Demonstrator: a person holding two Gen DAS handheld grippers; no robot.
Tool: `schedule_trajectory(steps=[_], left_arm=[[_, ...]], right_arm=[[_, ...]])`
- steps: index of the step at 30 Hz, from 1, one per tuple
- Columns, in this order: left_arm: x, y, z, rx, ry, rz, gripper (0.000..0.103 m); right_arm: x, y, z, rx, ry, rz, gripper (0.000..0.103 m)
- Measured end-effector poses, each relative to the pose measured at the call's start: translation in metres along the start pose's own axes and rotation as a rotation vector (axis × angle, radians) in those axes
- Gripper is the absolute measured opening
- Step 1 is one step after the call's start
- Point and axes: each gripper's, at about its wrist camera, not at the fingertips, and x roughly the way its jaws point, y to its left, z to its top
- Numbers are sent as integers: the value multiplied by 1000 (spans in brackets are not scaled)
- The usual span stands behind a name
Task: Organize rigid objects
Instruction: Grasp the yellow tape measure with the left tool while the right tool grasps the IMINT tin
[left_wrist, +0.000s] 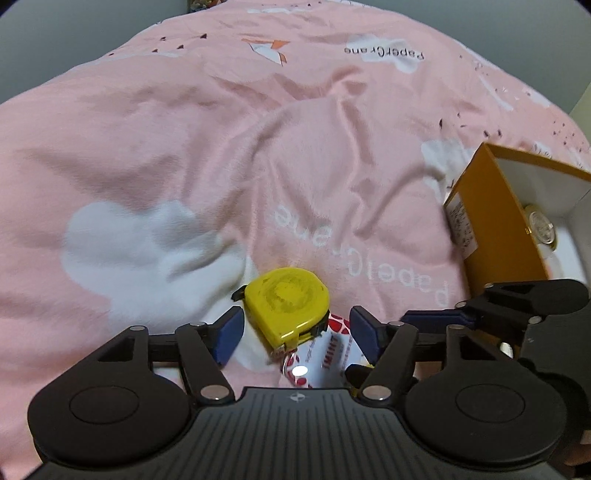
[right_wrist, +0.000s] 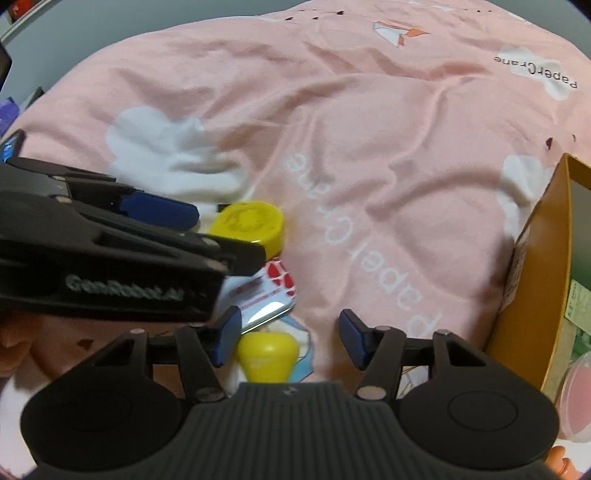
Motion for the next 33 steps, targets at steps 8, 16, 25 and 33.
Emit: schedule_trajectory(steps=[8,16,25,33], left_arm=[[21,1,2,-26,22,37,68],[13,2,-2,-42,-9,35,60],[-19,5,-7,-52,-77,47,60],[-23,12,-10,-73,-85,37,60]], right_arm=[[9,-8,1,37,7,15,59],[10,-7,2,36,3,16,60],[7,3,4,36,-2,102,73],[27,22,8,-43,42,116,77]])
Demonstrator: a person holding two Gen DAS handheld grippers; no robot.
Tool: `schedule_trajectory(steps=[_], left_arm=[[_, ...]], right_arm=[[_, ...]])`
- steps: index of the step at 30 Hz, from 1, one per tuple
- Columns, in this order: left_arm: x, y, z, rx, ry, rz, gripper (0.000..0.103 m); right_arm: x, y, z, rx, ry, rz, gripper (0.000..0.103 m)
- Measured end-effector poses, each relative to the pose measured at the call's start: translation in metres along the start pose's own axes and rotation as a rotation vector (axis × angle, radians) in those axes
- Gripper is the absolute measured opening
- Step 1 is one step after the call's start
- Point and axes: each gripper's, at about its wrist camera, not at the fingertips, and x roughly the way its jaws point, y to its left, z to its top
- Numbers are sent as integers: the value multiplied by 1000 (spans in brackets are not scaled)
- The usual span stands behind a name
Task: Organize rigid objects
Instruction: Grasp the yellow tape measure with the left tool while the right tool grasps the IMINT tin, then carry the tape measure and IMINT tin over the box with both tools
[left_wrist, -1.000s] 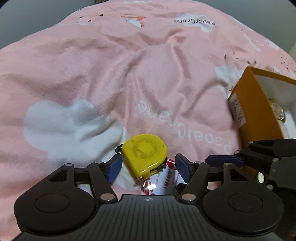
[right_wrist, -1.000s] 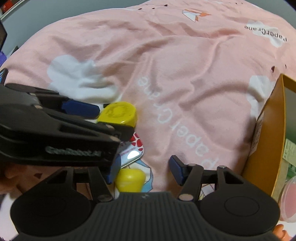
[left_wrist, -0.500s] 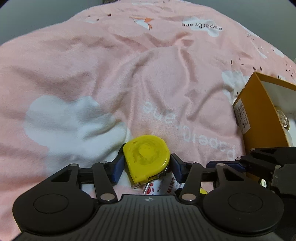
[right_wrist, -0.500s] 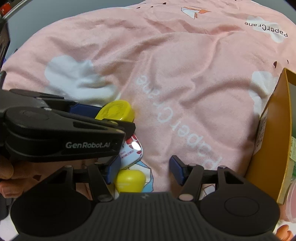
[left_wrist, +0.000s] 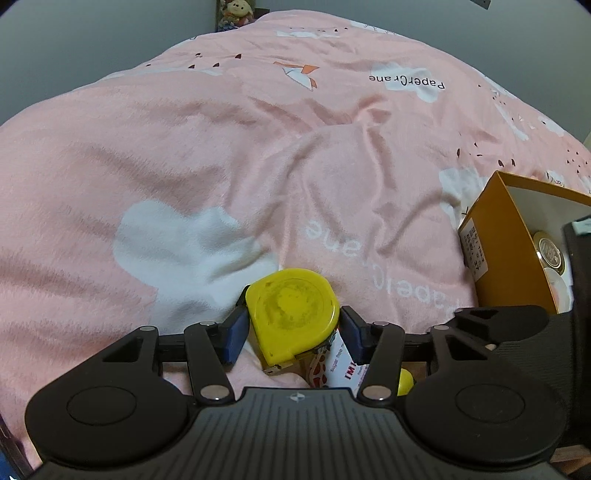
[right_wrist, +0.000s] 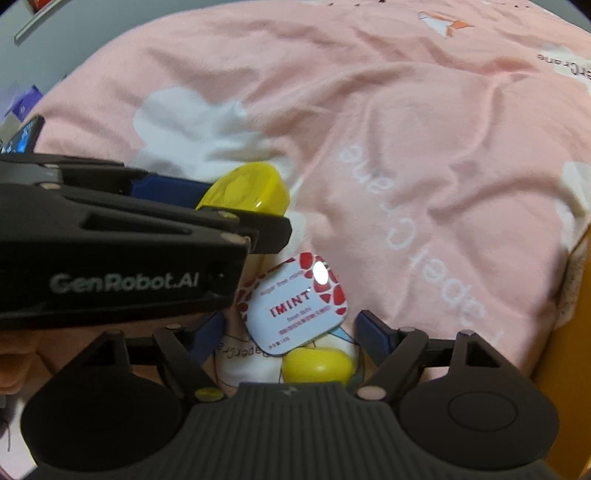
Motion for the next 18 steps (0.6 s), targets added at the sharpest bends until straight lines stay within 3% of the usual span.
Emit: schedule_trajectory(steps=[5,18], left_arm=[[2,4,-1,-16,6,-5,60],[-5,3,-2,-16,-18,-12,60]], right_arm=[[5,-1,0,-1,12,4,63],[-30,1,-10,-10,-66,-51,62]])
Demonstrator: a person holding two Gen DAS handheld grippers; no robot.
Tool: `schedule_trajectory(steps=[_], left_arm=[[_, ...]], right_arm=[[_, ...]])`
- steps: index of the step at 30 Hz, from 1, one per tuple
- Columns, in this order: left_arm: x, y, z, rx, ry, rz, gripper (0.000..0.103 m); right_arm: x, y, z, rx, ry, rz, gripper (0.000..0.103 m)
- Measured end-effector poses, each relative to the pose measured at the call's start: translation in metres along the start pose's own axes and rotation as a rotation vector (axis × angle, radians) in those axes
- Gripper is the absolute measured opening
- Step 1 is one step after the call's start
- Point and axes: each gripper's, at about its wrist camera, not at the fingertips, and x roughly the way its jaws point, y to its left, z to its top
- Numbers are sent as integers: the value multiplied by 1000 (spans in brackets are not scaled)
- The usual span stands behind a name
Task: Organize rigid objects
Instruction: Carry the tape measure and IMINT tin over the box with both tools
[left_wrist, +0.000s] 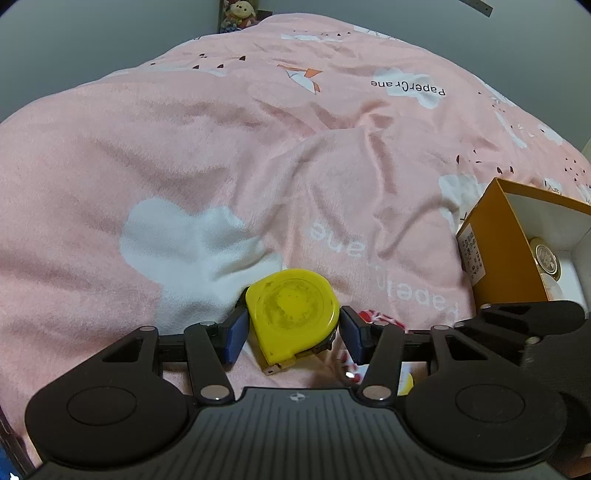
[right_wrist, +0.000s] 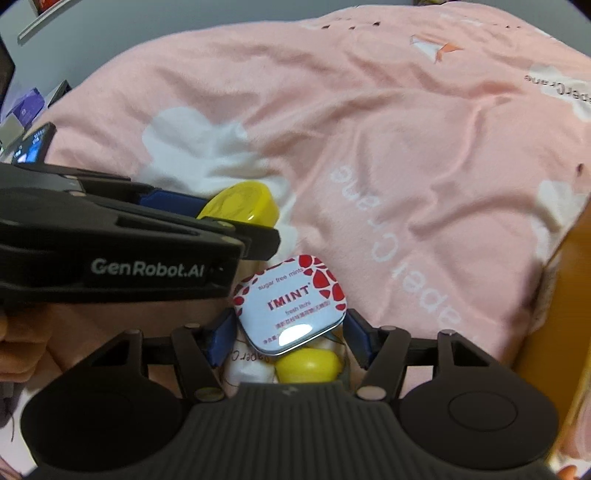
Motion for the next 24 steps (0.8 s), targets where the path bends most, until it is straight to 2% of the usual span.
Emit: schedule_trajectory(steps=[8,9,10,11,14,16,17,20,21,23,24], left_arm=[[-13,-10,2,31,-38,-3,61],[-15,-13,2,41,-47,6,60],[-17,-16,3,55,-56,16,60],[-19,-18,4,58,-62,5,60],[-22,-23,6,66,-61,-29,61],[-24,-26,5,84,-66,-6,61],[-23,-27,5,89,-60,2,61],[-20,-23,4,86,-23,10,60],[-17,-21,2,87,-8,18,60],[-15,-16,-1,89,10,35,60],[-14,-13,-2,85,17,40,60]], right_arm=[[-48,-12,5,37,-109,-43,61],[-54,-12,5,37,-122,-55,29],[-59,-15,5,38,-129,-75,12],[-62,-17,5,46,-129,-89,3],[-73,-30,4,102,-139,-72,3],[-73,-32,2,106,-135,-96,4],[-74,-30,0,99,-130,-98,8],[-66,-20,-3,78,-110,-81,11],[-61,-16,-4,65,-99,-78,22],[-49,-7,-2,39,-78,-82,34],[-43,-3,-1,23,-68,-80,37]])
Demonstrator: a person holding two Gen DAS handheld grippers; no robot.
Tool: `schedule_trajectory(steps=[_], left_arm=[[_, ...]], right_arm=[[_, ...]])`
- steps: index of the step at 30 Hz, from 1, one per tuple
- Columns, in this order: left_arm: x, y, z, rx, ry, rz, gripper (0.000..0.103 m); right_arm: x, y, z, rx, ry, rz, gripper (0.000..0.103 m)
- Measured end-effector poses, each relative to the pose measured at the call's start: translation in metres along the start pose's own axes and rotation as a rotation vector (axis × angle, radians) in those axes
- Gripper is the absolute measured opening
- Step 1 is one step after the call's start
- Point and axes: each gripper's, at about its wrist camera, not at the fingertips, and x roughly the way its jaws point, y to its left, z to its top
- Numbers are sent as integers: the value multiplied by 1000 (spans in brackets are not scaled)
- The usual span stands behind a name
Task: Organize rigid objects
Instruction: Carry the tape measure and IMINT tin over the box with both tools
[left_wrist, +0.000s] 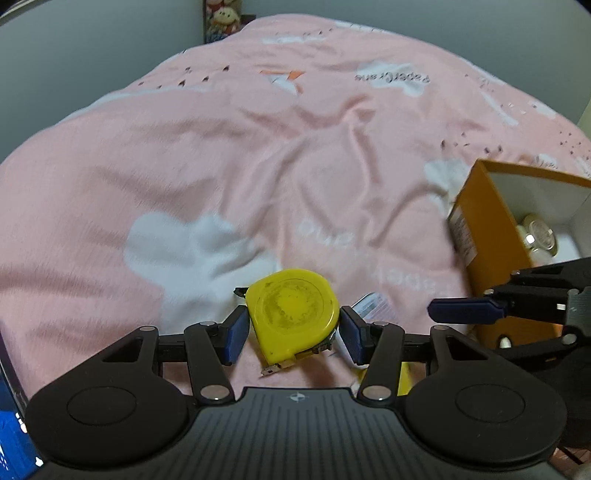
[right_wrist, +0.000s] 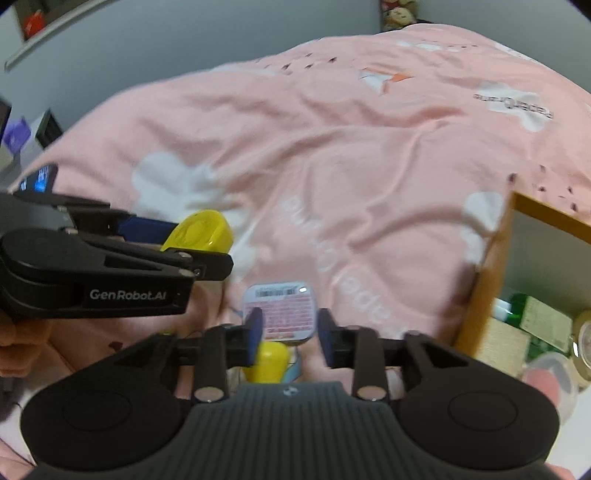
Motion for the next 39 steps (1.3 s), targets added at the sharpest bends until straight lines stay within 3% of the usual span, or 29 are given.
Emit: schedule_trajectory(steps=[6,12,20,31,39], left_arm=[[2,6,-2,-21,-2,-8,60],[12,8,-3,-26,20,-10,60],[11,8,-4,-21,12,-12,60],[-24,-10,10,-22,-104,-103,60],[-47,-64,28,98,-170,-216,60]], right_arm=[[35,13,5,-69,59,-16,61],[57,12,7,-77,105,-17,59],[63,5,6,-51,104,-1,58],[-22,-15,9,-33,-45,-55,58],[-98,-52,8,-38,-108,-138,58]])
